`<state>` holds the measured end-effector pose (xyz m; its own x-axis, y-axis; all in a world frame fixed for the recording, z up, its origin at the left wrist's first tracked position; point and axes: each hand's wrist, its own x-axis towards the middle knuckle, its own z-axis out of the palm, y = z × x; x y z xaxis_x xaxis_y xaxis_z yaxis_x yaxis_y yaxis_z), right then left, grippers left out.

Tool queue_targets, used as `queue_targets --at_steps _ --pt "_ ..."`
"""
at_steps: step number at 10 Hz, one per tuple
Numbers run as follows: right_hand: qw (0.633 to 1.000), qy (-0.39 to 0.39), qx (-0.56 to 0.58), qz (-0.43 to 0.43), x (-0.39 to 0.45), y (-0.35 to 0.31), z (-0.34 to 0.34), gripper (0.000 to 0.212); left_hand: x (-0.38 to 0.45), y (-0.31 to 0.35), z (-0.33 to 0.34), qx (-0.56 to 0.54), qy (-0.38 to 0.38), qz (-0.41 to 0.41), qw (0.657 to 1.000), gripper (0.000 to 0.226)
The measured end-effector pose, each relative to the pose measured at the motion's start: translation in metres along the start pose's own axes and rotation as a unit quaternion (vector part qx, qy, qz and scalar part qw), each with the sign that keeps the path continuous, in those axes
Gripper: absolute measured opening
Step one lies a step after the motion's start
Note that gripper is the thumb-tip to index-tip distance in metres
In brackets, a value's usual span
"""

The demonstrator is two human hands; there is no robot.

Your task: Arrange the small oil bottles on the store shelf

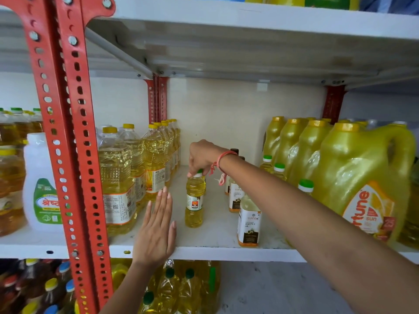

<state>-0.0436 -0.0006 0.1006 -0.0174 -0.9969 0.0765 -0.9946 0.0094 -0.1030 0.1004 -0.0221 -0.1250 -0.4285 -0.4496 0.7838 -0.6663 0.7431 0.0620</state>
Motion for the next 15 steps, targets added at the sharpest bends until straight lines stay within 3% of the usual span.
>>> queue_targets --at_steps 6,12,14,15 --pt "0.997 -0.037 -0.056 -0.049 -0.048 -0.025 -0.012 0.042 0.000 0.001 -0.003 0.003 -0.002 -0.014 1.000 0.062" --pt "0.997 -0.069 -0.003 -0.027 -0.053 -0.025 -0.014 0.043 -0.002 0.001 -0.003 0.003 -0.009 -0.011 1.000 0.062" --pt "0.999 -0.044 0.010 -0.026 -0.056 -0.023 -0.013 0.045 -0.002 -0.001 -0.002 -0.024 -0.013 -0.015 1.000 0.062" --pt "1.000 0.016 0.008 -0.008 -0.057 -0.014 -0.010 0.052 0.000 -0.002 -0.006 -0.109 -0.005 -0.050 0.993 0.064"
